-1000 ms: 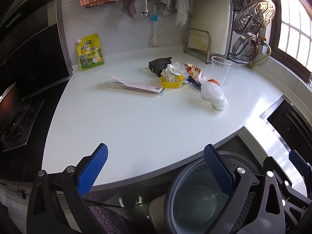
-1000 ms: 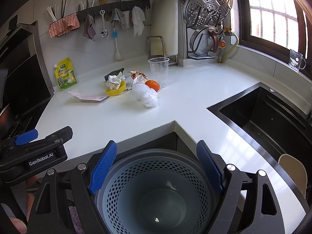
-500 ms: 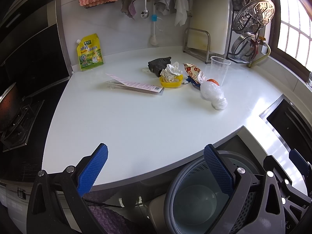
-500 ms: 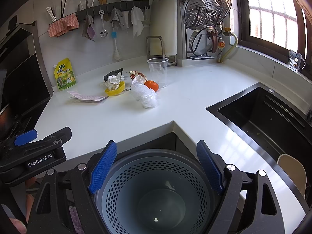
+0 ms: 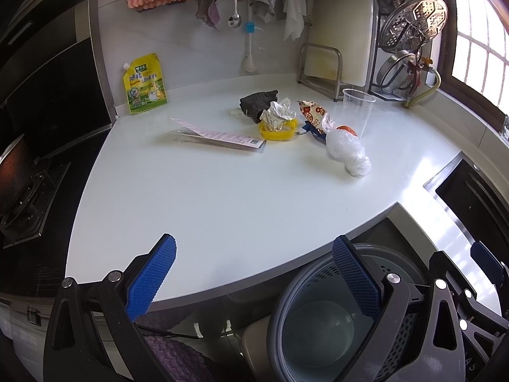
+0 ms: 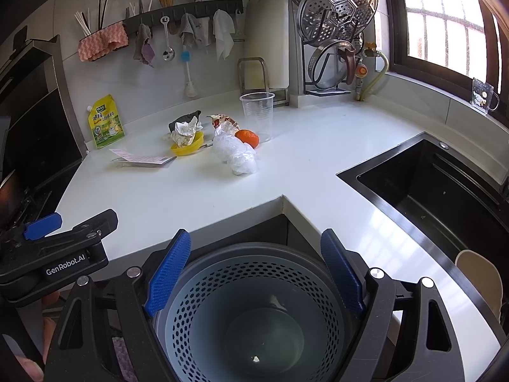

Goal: Collect trash

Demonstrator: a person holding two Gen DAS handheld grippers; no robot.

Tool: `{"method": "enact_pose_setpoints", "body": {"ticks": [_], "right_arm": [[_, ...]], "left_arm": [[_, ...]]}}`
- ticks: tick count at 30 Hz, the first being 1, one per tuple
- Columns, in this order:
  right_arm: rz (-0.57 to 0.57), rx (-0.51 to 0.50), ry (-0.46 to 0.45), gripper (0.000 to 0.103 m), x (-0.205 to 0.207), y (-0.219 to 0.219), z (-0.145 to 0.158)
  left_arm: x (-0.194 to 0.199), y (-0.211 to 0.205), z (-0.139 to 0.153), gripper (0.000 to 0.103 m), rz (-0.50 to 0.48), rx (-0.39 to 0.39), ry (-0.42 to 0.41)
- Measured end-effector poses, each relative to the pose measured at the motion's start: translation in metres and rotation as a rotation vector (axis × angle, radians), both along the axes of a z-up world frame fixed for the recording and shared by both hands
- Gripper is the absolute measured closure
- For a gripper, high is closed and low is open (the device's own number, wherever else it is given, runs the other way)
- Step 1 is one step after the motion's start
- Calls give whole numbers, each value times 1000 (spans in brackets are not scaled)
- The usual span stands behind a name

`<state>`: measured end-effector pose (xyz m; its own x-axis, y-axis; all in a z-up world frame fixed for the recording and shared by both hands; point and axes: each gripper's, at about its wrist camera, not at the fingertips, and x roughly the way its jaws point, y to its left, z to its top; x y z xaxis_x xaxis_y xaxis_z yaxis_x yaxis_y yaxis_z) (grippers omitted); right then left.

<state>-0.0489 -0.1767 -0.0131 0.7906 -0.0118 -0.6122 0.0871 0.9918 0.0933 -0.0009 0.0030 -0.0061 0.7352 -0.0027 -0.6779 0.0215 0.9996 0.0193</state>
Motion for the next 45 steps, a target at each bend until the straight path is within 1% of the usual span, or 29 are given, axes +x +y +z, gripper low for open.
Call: {"method": "enact_pose_setpoints", "body": {"ticks": [7,9,12,16,22,28,37,43,45], "right_arm": [[14,7,24,23,18,-3,-15],[20,16,26,23,29,-7,-17],[29,4,16,23,45,-8,-18],[51,45,7,23,74,-14,-19],[61,28,20,23,120,-17,-20],[92,8,46,23,159,-12,-25],[125,-31,89,23,211,-4,-35],[134,-59,125,23,232,4,-45],[134,-66,123,23,234,5,-47]], "left_arm": [[13,10,-9,6,27,11,-14],[21,14,-11,6,37,11,-9],[34,26,-14,6,56,-5,-3],[55,41,-17,6,94,-8,-6],[90,52,-22,6,139,5,0],[108,53,-24,6,154,-1,-5],[124,53,-33,6,163,9,21],[130,55,-34,6,168,-7,34],[131,55,-34,6,168,-15,34]]}}
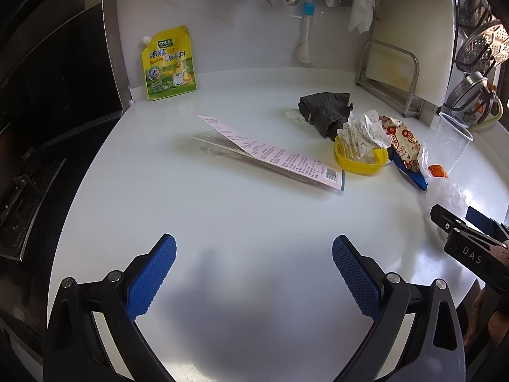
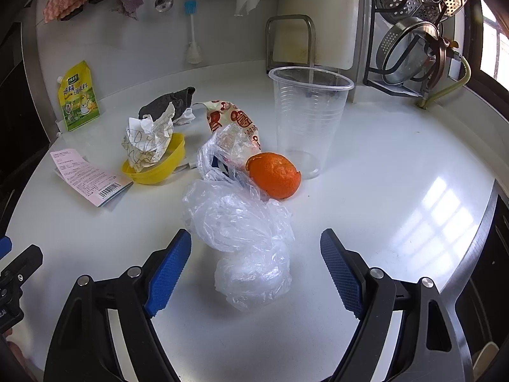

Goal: Collect trash
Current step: 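Reach the right tool to the clear plastic bag bundle and close on it, then grasp the pink receipt with the left tool while the right tool holds the bag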

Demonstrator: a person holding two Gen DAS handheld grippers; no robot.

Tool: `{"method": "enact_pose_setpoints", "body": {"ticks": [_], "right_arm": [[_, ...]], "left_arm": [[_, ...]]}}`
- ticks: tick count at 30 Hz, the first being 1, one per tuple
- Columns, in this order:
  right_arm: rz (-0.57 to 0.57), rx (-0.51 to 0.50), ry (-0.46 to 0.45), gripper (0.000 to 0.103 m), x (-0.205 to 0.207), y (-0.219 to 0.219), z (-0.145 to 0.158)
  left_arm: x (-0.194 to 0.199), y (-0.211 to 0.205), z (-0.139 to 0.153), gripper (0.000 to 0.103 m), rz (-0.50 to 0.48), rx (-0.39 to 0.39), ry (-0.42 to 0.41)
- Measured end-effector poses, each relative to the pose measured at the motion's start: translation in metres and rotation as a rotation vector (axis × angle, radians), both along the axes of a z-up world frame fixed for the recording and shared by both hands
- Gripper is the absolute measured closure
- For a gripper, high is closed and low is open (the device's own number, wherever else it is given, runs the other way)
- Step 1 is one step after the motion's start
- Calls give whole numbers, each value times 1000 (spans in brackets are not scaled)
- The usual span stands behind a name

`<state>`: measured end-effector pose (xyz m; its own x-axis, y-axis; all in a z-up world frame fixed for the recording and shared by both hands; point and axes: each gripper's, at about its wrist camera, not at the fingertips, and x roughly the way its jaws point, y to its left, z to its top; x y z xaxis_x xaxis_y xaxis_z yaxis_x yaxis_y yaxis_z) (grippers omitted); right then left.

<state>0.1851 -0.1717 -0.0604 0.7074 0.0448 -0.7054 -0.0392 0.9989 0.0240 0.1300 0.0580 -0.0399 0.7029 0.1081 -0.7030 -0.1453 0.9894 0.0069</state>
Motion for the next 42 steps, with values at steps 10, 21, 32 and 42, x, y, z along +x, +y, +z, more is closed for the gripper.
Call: {"method": "enact_pose_setpoints", "body": {"ticks": [10,21,32,42], "right_arm": [[18,39,29,63,-3,-4,-3],[-13,96,-16,66,-49,-26,8],[-37,120,-39,66,-72,-47,7],[-33,178,-73,66,-76,-58,9]], "left_arm": [[8,-2,-1,6,4,-16,11],[15,16,5,6,44,-70,11],[52,47,17,6,181,-64,-48],[102,68,-5,6,279,-122,71]]}}
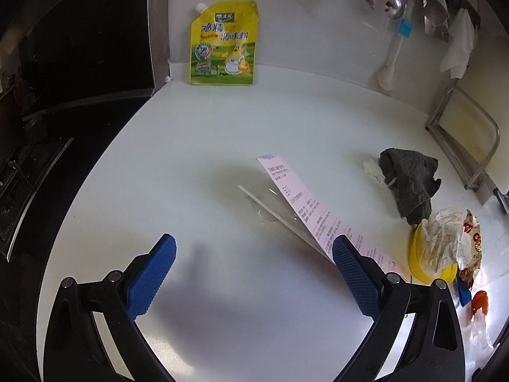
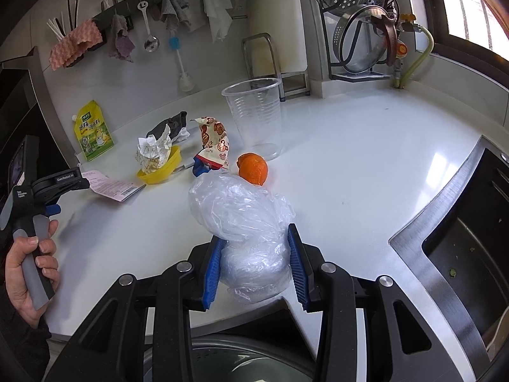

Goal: Collect trash
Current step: 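Grasp the pink receipt with the left tool while the right tool holds the bag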

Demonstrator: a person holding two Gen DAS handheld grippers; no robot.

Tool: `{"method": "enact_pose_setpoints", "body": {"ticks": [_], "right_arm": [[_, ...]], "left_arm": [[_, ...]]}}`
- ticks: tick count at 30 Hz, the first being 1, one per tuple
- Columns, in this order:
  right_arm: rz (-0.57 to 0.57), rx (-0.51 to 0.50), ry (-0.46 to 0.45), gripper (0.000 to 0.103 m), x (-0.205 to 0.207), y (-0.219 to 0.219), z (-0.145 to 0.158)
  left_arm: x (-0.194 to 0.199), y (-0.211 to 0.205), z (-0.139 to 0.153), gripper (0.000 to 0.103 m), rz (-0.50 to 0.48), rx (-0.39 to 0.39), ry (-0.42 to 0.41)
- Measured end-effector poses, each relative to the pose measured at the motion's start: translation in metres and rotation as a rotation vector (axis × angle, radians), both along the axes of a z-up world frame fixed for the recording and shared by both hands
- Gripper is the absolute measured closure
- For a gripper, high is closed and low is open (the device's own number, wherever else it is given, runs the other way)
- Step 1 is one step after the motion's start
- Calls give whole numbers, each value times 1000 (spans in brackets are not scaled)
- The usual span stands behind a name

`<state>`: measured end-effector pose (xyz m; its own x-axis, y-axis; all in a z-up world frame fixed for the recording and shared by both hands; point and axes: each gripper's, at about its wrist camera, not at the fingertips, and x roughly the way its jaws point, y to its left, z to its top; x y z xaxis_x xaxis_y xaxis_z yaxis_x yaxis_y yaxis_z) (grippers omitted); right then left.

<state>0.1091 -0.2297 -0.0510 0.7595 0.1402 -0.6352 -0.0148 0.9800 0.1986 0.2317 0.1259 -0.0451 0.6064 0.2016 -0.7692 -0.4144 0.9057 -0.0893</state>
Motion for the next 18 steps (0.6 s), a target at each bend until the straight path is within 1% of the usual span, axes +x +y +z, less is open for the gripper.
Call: {"method": "enact_pose_setpoints", "body": {"ticks": [3,6,11,14,18], "right_arm": [[0,-1,-10,66,0,-2,1],[-2,1,-19,66,-1,-4,2],[-12,14,-35,66,-5,-12,3],[-21,34,-53,66,-10,-18,6],[-31,58,-68,66,-15,-28,6]], "left_arm": [[0,-4,-5,6,13,-36,21],[2,-10,-6,6,31,-49,39],[13,-18,-8,6,51,-113,126],[22,-20,-8,6,63,-171,163],[33,-25,-7,6,87,-204,195]]}}
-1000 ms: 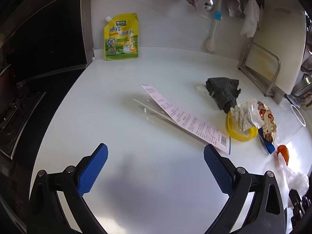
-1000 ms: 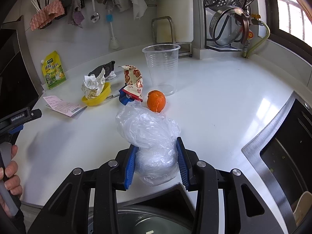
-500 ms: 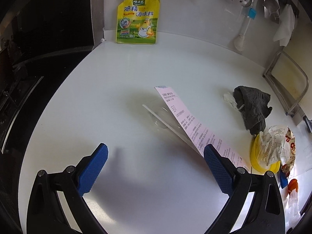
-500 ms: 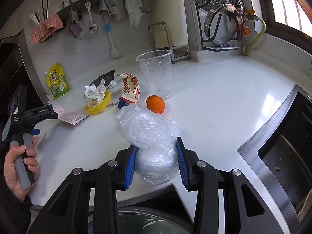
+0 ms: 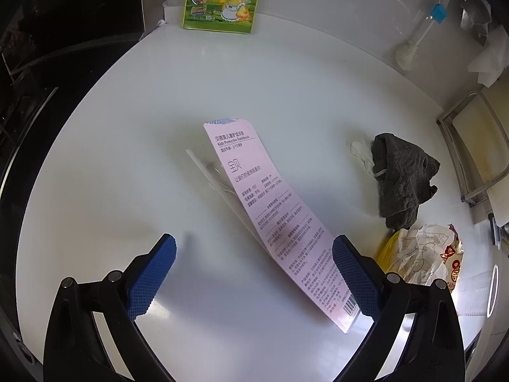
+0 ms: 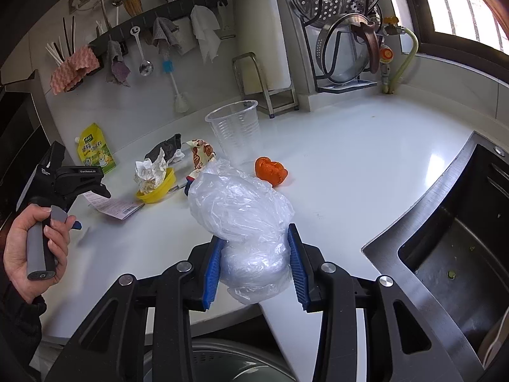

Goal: Collect trash
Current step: 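Grasp the pink receipt with the left tool while the right tool holds the bag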

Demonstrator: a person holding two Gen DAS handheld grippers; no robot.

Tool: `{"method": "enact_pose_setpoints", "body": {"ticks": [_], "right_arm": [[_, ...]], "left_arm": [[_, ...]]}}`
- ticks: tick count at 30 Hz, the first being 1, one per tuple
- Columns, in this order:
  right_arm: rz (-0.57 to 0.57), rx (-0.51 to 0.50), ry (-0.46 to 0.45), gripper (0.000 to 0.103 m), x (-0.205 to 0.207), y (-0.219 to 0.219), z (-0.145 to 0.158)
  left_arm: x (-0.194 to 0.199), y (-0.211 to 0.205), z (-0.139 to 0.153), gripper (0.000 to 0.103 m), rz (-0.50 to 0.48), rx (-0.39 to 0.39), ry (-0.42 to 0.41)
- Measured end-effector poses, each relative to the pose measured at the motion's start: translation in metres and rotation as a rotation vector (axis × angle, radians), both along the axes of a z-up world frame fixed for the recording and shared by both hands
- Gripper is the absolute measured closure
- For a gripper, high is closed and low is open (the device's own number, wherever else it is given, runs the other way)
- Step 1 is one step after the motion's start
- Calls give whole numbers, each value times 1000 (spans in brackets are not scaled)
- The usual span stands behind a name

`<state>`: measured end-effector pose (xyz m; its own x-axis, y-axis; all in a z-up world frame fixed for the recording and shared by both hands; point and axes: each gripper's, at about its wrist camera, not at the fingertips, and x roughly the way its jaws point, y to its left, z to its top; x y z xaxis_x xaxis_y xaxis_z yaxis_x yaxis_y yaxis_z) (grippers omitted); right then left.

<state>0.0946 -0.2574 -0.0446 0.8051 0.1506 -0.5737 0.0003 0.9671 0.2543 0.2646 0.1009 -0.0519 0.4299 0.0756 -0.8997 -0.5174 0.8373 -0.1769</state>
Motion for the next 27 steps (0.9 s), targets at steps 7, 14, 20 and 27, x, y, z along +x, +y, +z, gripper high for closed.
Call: {"method": "enact_pose_setpoints", "body": {"ticks": [7,14,20,27], "right_arm": [[4,13,-13,66,-5,-5,0],[3,14,-20,66,-6,-6,1],[1,16,-21,66,-6,-6,1],[-2,13,-20,66,-5,-7,1]], "left_arm": [[22,-16,-13,6,28,8,57],[34,-28,-17,6,56,101,87],[30,-41,-17,12,39,163,78],[17,-45,-7,57,-30,185,26]]}}
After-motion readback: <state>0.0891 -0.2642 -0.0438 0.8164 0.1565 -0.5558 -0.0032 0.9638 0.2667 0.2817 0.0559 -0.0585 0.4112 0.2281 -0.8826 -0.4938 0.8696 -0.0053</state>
